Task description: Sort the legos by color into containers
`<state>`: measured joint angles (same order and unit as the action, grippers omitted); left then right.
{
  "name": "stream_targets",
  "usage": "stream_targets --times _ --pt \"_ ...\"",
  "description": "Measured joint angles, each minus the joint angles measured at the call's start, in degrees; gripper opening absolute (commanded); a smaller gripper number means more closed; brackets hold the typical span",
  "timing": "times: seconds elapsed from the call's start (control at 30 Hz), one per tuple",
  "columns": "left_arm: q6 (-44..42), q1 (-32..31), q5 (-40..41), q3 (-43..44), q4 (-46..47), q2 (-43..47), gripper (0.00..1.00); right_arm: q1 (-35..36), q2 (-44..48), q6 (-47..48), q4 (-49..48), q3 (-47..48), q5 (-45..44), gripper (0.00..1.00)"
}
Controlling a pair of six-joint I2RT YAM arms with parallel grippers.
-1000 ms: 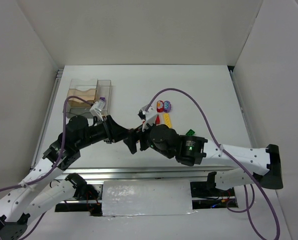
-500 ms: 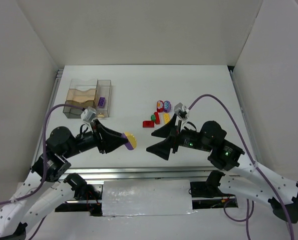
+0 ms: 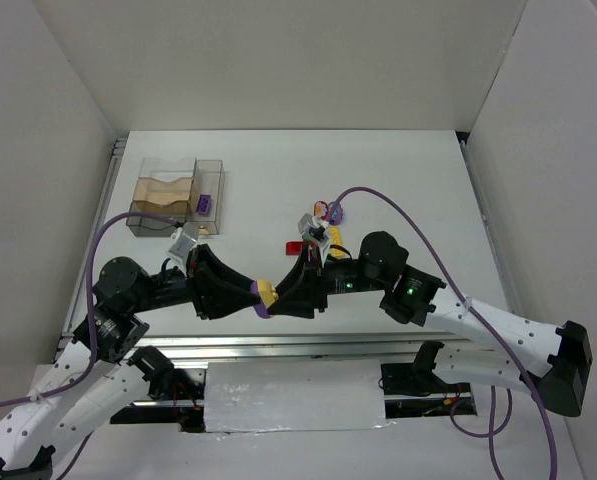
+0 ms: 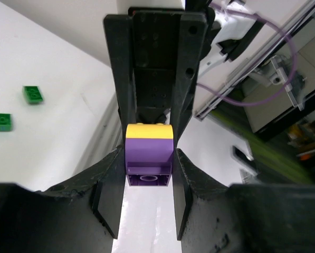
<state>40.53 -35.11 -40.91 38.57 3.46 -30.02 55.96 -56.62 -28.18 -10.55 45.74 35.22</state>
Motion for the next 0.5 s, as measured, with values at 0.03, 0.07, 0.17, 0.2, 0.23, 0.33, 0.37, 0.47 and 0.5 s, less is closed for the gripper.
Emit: stream_targets --times 0.03,0.07,0.17,0.2,0.23,0.33,0.37,0.47,0.5 --pt "0.11 0.04 -0.07 -0.04 0.09 -0.31 0.0 0.31 -0.09 -0.09 -0.59 0.15 0.66 0.09" --pt "0.59 0.09 -0.24 -0.09 0.44 -0.61 0.0 0.42 -0.04 0.44 -1.01 0.22 1.07 0.0" --pt "1.03 0.07 0.07 -0.07 1.03 -0.59 0.0 0.39 0.5 0.44 -1.55 0.09 1.22 0.0" --pt "0.96 0.04 0.11 -0.04 1.18 -0.57 0.0 0.39 0.72 0.37 -2.03 -0.2 1.09 0.0" --pt "0.66 0.02 0.13 -0.04 1.2 -0.57 0.0 0.39 1.01 0.35 -2.32 -0.44 0.96 0.0" --pt "-0.42 -0.28 1.6 0.46 -0.24 -0.68 0.0 0.39 1.99 0.61 -2.82 -1.36 -0.13 0.0" --pt "-1.16 -0.55 3.15 1.31 -2.23 -0.9 0.0 0.33 2.62 0.92 -2.84 -1.92 -1.33 0.0" --pt "-4.22 -0.66 11.67 4.98 -9.99 -1.62 0.0 -1.64 6.91 0.9 -3.04 -4.92 -4.98 0.0" --pt "-4.92 -0.42 14.58 6.12 -12.33 -1.79 0.0 -2.58 8.66 0.83 -3.04 -5.9 -5.95 0.0"
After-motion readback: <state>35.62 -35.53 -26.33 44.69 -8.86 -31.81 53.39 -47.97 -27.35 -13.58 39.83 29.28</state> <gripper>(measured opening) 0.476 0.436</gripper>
